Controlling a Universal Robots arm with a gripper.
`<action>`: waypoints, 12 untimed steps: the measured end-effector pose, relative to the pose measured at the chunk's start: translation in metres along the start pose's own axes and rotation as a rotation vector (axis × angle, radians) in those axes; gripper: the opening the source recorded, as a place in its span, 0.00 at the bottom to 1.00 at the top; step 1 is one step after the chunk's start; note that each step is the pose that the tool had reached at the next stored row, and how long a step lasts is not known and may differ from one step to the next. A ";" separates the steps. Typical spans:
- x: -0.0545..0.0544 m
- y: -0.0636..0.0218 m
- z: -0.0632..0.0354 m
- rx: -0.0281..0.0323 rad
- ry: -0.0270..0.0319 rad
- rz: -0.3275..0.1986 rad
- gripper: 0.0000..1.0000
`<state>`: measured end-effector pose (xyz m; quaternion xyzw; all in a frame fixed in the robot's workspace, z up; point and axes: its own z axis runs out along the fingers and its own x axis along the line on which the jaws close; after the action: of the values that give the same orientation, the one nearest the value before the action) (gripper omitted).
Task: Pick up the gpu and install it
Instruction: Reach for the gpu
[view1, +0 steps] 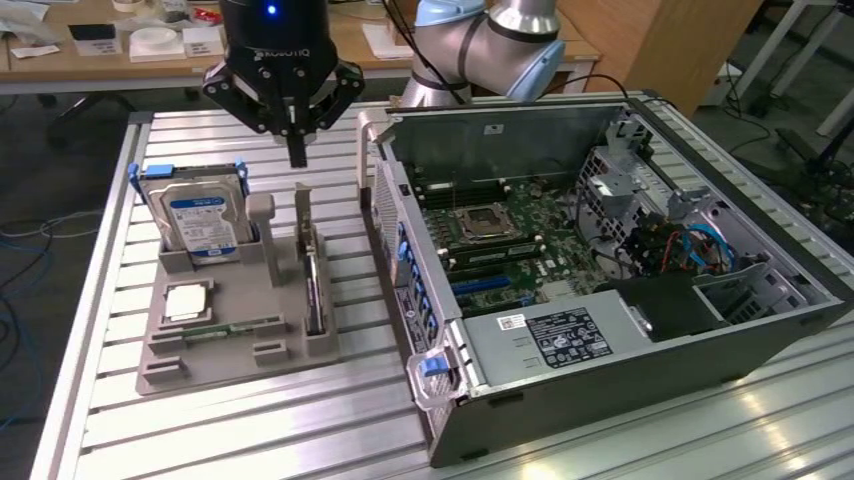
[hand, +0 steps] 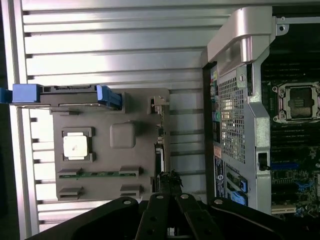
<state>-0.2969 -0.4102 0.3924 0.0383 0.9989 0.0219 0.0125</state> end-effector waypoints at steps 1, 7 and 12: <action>0.000 -0.0012 0.0000 0.0001 0.0000 0.000 0.11; 0.000 -0.0099 -0.0002 0.0006 0.0000 0.000 0.11; 0.000 -0.0173 -0.0003 0.0008 0.0000 0.000 0.11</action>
<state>-0.2984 -0.4274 0.3918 0.0382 0.9990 0.0215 0.0125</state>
